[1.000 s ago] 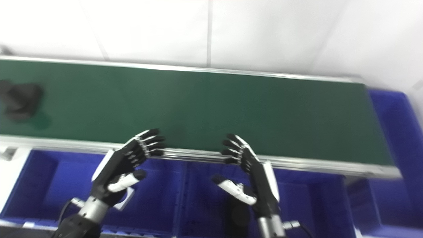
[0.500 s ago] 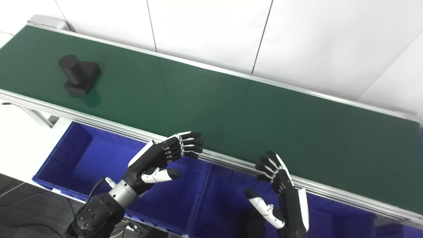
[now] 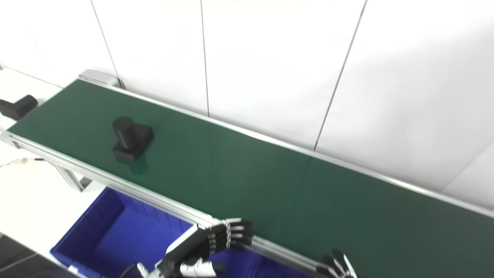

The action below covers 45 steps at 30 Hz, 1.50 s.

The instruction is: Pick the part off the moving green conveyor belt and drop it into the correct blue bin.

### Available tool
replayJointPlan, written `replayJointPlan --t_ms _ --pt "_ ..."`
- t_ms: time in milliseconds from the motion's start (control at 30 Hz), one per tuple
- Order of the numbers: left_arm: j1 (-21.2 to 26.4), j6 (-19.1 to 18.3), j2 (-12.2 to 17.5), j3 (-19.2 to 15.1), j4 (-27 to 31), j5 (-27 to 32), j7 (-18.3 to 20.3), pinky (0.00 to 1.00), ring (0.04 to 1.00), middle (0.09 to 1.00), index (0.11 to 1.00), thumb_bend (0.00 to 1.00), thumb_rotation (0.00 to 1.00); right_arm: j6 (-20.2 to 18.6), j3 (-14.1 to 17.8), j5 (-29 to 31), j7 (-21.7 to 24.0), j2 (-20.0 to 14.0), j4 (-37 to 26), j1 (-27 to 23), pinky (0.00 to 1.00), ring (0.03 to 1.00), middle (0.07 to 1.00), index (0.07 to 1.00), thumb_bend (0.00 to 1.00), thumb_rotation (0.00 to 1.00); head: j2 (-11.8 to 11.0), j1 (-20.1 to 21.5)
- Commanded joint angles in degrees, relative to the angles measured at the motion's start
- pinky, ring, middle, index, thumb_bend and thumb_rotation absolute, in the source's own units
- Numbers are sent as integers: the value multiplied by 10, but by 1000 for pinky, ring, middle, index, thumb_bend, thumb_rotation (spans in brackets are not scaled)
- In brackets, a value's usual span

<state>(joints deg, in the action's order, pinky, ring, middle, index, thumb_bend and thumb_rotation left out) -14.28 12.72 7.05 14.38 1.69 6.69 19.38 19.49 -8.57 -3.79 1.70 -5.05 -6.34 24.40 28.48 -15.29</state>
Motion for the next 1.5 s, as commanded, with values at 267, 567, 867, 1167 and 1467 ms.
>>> replayJointPlan --t_ms 267,567,867,1167,1467 --pt "18 24 -6 3 -10 -4 2 745 770 800 791 865 507 48 3 12 9 -3 11 -15 641 752 831 905 534 436 -7 1" --pt "22 29 -11 2 -24 -1 1 735 766 794 784 884 500 53 5 8 7 -1 17 -21 637 747 823 899 544 446 -10 3" --pt "23 33 -15 0 -30 0 3 733 764 790 783 889 497 54 7 3 5 -1 -3 -20 628 740 822 902 563 452 -11 10" --pt "24 39 -19 2 -36 -1 3 734 759 781 782 895 490 57 6 -1 9 -7 -30 -22 626 732 812 893 577 464 -13 11" --pt "27 44 -19 0 -47 0 4 733 755 778 777 908 487 22 2 -19 12 -8 -89 -26 607 723 808 885 557 514 -18 19"
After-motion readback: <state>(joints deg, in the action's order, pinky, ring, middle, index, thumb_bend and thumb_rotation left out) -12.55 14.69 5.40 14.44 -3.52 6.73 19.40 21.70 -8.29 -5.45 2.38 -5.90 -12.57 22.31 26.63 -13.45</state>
